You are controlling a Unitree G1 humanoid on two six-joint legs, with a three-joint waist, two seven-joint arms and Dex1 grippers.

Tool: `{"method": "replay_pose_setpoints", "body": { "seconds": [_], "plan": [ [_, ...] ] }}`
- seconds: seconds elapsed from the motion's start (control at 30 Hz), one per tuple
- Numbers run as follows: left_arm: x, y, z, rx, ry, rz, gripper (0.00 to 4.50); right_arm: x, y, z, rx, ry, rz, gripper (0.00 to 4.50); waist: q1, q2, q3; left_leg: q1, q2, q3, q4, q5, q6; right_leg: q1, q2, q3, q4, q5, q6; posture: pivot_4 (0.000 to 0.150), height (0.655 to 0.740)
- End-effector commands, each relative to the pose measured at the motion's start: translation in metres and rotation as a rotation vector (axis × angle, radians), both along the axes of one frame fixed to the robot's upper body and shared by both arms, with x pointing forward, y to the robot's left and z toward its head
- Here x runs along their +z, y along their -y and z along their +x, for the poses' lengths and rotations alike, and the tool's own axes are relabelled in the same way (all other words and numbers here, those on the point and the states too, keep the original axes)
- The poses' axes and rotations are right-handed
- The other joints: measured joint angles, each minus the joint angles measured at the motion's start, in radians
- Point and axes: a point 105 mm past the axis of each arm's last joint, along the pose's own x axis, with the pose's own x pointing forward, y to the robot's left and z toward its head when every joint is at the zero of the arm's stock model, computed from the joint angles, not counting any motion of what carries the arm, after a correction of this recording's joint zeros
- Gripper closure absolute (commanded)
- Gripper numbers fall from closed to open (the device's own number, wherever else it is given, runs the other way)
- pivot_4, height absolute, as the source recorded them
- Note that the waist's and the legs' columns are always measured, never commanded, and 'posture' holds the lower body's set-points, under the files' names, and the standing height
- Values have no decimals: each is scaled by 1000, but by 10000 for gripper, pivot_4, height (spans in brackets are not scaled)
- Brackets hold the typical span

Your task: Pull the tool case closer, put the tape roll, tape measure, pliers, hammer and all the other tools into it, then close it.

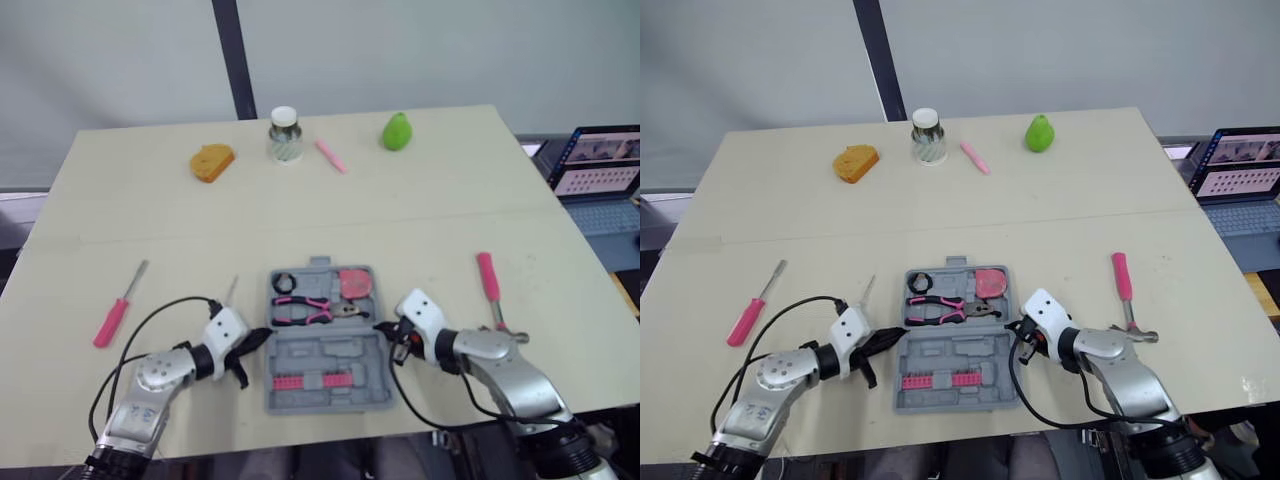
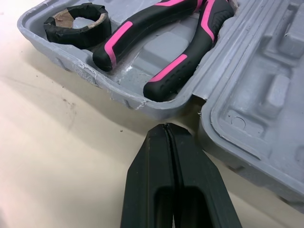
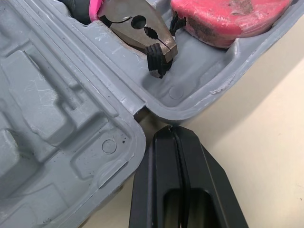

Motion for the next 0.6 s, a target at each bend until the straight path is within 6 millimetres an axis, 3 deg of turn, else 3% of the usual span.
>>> {"method": "replay_pose_setpoints", "body": {
  "seconds": [0.03, 0.43, 0.6],
  "plan": [
    [4, -2, -3, -1, 10, 1, 44483, 3, -2, -3, 10, 11, 6, 45000, 0, 0, 0, 0, 0, 0, 0, 0, 0, 0, 0, 0, 0, 0, 0, 1500, 7391],
    [5, -1, -5, -1, 4, -3, 44483, 2, -2, -4, 11, 8, 5, 45000, 0, 0, 0, 0, 0, 0, 0, 0, 0, 0, 0, 0, 0, 0, 0, 1500, 7391],
    [9, -11, -4, 27, 4, -8, 44483, 0, 8, -6, -9, 4, -13, 45000, 0, 0, 0, 0, 0, 0, 0, 0, 0, 0, 0, 0, 0, 0, 0, 1500, 7391]
  ]
}}
